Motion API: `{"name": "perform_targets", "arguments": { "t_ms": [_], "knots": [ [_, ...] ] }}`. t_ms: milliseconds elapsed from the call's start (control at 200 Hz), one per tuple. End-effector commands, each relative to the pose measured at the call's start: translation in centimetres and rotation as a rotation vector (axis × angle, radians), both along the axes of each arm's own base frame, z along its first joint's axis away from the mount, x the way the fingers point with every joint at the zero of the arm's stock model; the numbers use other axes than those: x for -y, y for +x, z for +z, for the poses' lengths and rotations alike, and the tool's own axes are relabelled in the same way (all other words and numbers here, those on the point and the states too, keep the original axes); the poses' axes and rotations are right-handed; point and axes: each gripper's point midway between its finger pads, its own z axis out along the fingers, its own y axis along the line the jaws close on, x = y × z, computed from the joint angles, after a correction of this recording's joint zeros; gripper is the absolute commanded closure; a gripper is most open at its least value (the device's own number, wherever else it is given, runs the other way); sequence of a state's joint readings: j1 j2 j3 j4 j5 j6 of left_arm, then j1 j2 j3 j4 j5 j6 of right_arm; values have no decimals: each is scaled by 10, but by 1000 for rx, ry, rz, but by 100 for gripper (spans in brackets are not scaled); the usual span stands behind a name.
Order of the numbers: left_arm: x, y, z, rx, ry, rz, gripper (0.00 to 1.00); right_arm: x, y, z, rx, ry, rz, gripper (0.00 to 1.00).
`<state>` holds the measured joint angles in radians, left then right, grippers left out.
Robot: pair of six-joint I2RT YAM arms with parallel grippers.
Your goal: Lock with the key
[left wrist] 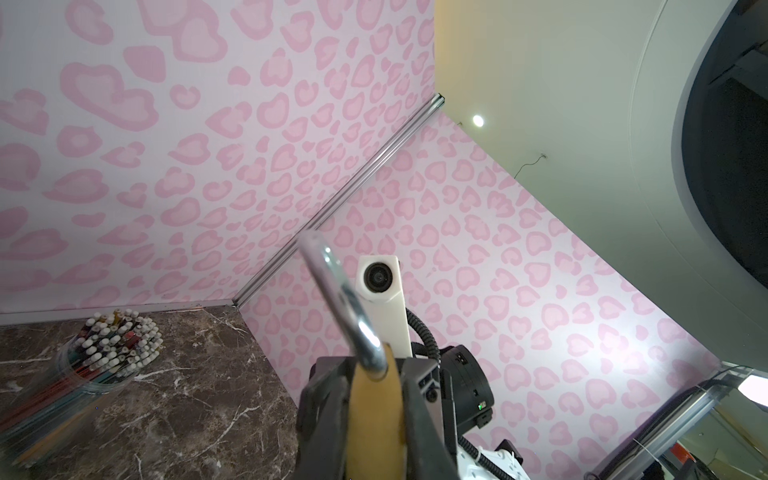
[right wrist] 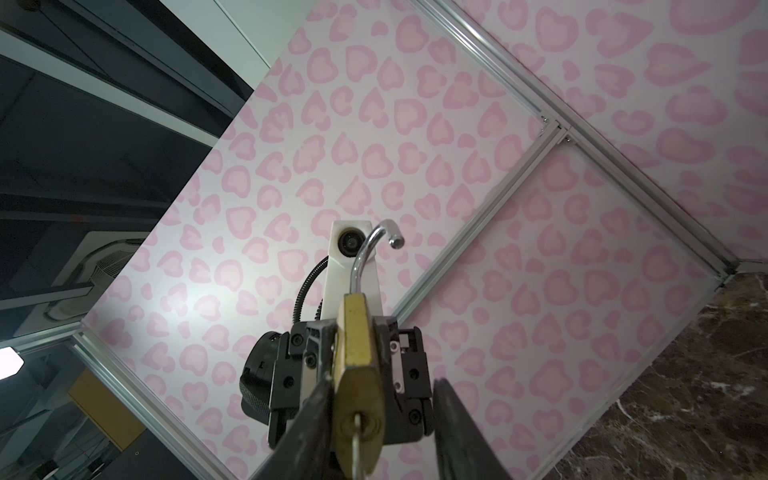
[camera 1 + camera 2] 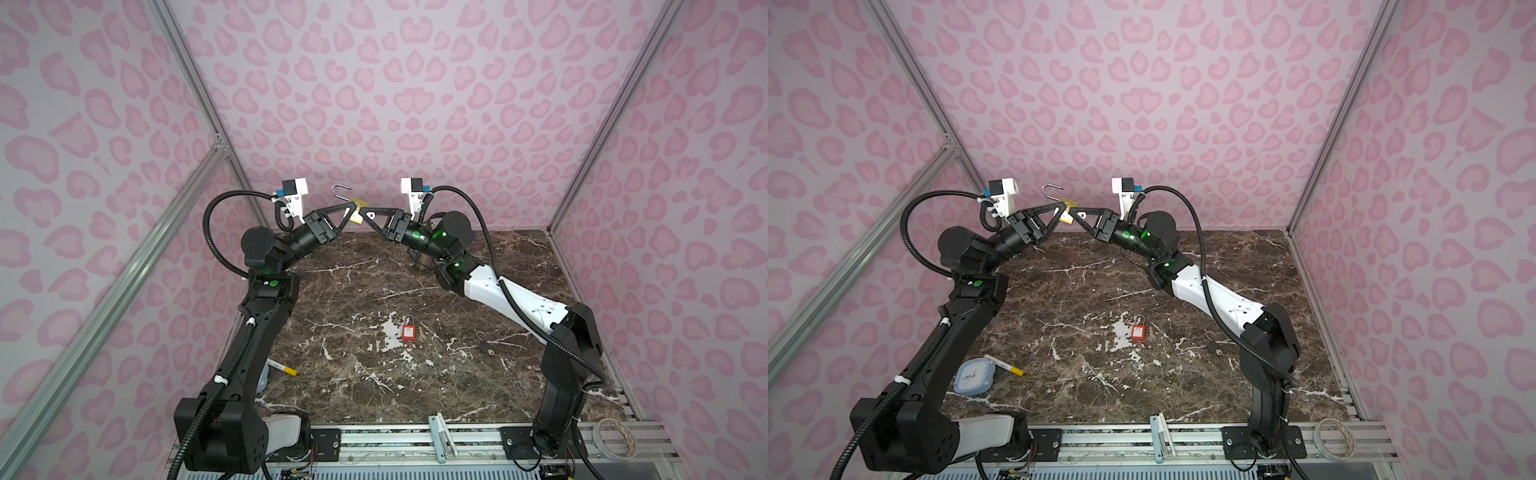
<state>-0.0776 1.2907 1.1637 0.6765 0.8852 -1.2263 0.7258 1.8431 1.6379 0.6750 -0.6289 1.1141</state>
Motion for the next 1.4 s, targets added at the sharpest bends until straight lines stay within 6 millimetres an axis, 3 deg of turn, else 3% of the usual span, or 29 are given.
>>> {"name": "perform_targets", "arguments": {
  "t_ms": [0,145,485,700,815,915,965,1055,1175,1195,1395],
  "knots": [
    [-1,-9,12,78,-7,4,96,-1,1,-4,2,-18,-1,66],
    [-2,-7,7,69,-5,12,96,-5,-5,1,7,8,46,71],
    [-1,-6,3,58,-6,11,96,-9,-7,3,-4,50,86,70],
    [-2,-6,0,48,-4,16,91,-8,-10,5,7,62,91,85],
    [-3,-4,-4,37,-4,28,78,-1,-7,5,9,66,71,88],
    [-3,-2,-6,29,-4,31,65,-1,-5,-1,-12,25,69,98],
    [-3,0,-8,19,-3,34,51,0,-4,-5,-12,-3,61,100],
    [-3,1,-10,6,-2,30,38,10,-3,-13,-15,-28,36,100],
    [-4,1,-16,-11,5,32,33,36,2,-16,-10,-42,-9,100],
    [-4,0,-17,-14,6,32,33,39,4,-28,-25,-63,-13,100],
    [-5,-5,-24,-42,48,22,29,79,-5,-51,46,-304,-67,100]
  ]
}}
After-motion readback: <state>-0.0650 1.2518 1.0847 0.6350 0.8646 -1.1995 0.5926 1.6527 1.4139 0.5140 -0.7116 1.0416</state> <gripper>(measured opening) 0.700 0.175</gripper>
